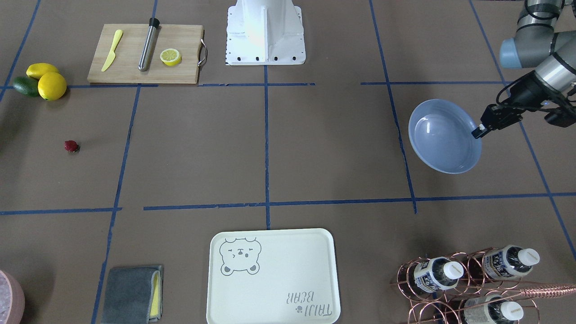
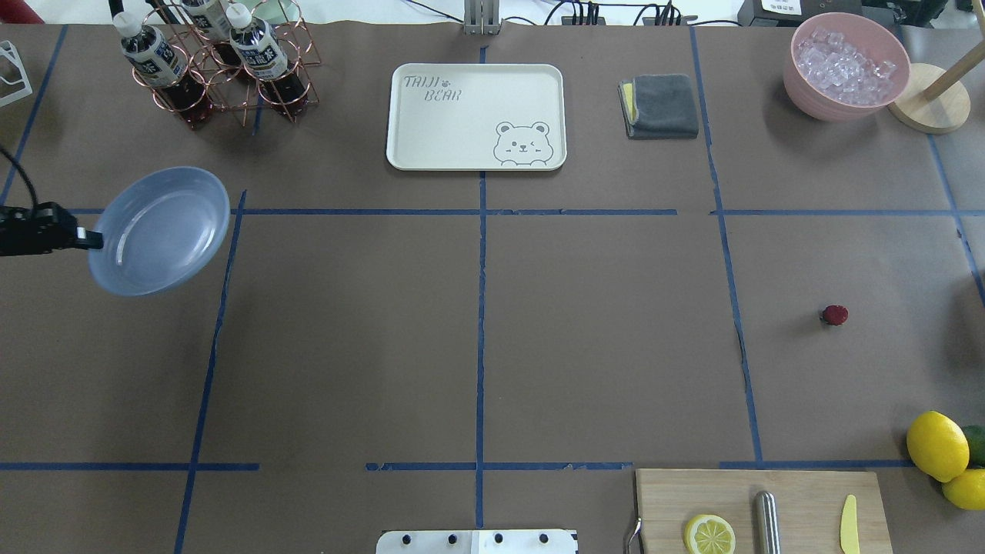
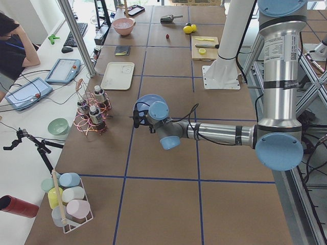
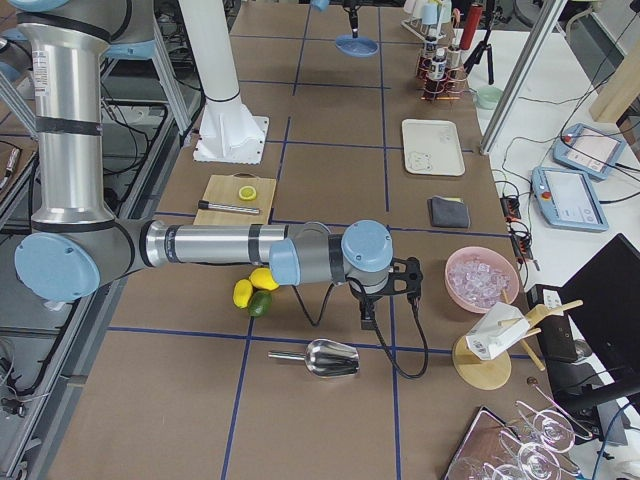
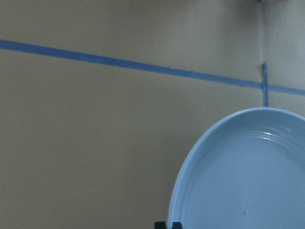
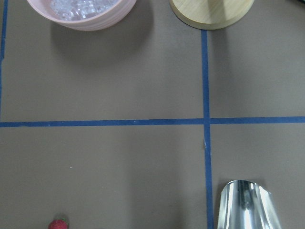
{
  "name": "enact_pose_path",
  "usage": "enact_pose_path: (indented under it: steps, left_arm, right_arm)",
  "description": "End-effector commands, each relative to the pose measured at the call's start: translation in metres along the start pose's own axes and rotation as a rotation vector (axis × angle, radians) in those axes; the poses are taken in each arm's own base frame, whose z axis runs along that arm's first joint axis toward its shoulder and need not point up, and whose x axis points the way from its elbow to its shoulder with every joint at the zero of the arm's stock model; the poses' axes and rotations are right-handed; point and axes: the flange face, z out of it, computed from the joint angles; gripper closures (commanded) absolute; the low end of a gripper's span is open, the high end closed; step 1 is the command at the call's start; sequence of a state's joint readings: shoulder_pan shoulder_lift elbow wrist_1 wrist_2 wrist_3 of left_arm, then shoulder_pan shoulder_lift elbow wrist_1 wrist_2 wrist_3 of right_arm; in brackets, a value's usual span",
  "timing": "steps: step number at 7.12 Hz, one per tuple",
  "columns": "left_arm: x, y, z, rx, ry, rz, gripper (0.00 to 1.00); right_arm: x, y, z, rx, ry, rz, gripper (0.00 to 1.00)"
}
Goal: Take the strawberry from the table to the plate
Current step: 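Carry the plate to table center with left gripper while right arm reaches in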
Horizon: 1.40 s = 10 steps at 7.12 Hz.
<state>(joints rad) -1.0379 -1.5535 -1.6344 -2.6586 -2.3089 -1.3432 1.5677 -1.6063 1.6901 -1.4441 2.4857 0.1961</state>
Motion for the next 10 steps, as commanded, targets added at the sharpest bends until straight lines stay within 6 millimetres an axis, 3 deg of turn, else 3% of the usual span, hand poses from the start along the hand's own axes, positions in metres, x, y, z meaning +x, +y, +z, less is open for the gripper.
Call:
enact_pose_path:
  steps: [1, 2, 3, 4, 6, 8, 10]
  left_arm:
    - [0.097, 0.041, 0.067, 0.002, 0.026, -0.098, 1.0]
    - [0.173, 0.05, 0.102, 0.057, -0.036, -0.112, 1.0]
    - [0.233, 0.066, 0.136, 0.099, -0.098, -0.145, 1.0]
    - [0.267, 0.096, 0.164, 0.098, -0.094, -0.18, 1.0]
    - [0.299, 0.143, 0.197, 0.133, -0.107, -0.185, 1.0]
    - [0.332, 0.18, 0.216, 0.128, -0.156, -0.161, 1.0]
    - [0.331, 0.206, 0.232, 0.136, -0.174, -0.135, 1.0]
  right_arm:
    - [-0.08, -0.001, 0.025, 0.019, -0.045, 0.065, 0.0]
    - [-0.116, 0.004, 0.048, 0.039, -0.066, 0.069, 0.0]
    - [-0.142, 0.01, 0.071, 0.055, -0.061, 0.069, 0.0]
    - [-0.154, 0.016, 0.086, 0.032, -0.059, 0.057, 0.0]
    - [-0.165, 0.024, 0.103, 0.002, -0.053, 0.035, 0.0]
    - [-0.189, 0.034, 0.122, -0.007, -0.029, 0.044, 0.0]
    - [-0.209, 0.043, 0.131, -0.014, -0.023, 0.052, 0.0]
